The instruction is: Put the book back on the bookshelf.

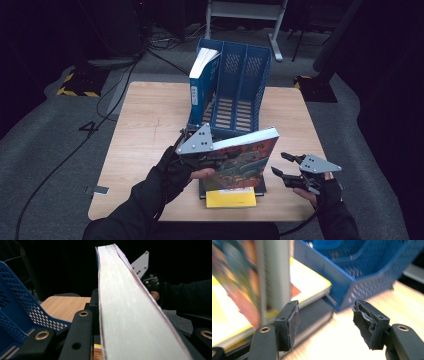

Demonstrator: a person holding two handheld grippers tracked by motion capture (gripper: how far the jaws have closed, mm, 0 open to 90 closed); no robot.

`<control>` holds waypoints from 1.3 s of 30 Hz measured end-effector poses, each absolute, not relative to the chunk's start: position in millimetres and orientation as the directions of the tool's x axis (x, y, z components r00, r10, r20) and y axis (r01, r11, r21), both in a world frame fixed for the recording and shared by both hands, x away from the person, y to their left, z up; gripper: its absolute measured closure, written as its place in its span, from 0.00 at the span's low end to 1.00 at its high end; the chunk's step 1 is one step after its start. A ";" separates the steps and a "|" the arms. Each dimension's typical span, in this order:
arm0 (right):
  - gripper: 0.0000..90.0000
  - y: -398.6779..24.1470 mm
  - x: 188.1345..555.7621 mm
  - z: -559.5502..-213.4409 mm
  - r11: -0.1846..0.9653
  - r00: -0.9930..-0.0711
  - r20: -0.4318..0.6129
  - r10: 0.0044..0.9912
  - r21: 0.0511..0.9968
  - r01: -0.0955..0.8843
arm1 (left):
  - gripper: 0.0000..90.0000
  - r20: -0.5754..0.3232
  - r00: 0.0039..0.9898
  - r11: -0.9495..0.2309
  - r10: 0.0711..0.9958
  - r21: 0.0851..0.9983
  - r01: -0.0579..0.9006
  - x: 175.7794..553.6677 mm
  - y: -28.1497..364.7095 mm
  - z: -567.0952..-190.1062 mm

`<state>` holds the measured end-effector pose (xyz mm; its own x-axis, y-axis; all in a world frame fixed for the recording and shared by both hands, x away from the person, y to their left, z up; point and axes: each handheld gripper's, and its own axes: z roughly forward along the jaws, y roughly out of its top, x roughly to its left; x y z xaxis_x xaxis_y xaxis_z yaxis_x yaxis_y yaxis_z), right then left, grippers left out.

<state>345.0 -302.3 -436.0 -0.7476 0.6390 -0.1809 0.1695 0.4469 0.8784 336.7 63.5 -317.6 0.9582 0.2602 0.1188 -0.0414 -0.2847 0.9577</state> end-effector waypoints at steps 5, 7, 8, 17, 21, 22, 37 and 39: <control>0.40 -315.7 356.0 -451.3 0.463 -0.730 -0.143 0.669 0.848 0.259 | 0.79 0.116 0.958 -0.282 0.264 0.959 -0.038 337.0 63.9 -317.9; 0.39 -319.7 358.7 -455.6 0.467 -0.728 -0.130 0.673 0.838 0.282 | 0.79 0.116 0.957 -0.282 0.265 0.959 -0.038 337.0 64.0 -317.9; 0.39 -321.7 360.3 -458.2 0.472 -0.724 -0.129 0.677 0.832 0.293 | 0.79 0.116 0.957 -0.283 0.266 0.959 -0.037 337.0 64.0 -317.9; 0.36 -337.7 370.5 -482.3 0.477 -0.688 -0.084 0.721 0.780 0.404 | 0.80 0.114 0.957 -0.281 0.267 0.959 -0.036 337.1 63.9 -317.9; 0.34 -342.1 371.0 -488.5 0.457 -0.659 -0.079 0.748 0.782 0.425 | 0.80 0.115 0.957 -0.281 0.267 0.959 -0.037 337.6 64.2 -317.8; 0.33 -343.2 371.2 -489.1 0.452 -0.658 -0.070 0.749 0.781 0.431 | 0.80 0.115 0.957 -0.281 0.267 0.959 -0.036 337.6 64.2 -317.8; 0.27 -341.2 375.9 -503.7 0.444 -0.648 -0.027 0.761 0.751 0.489 | 0.81 0.082 0.952 -0.280 0.294 0.960 0.004 347.2 58.7 -313.5; 0.25 -341.7 377.1 -503.8 0.440 -0.645 -0.020 0.764 0.747 0.498 | 0.81 0.085 0.953 -0.287 0.291 0.958 0.002 347.9 56.7 -311.3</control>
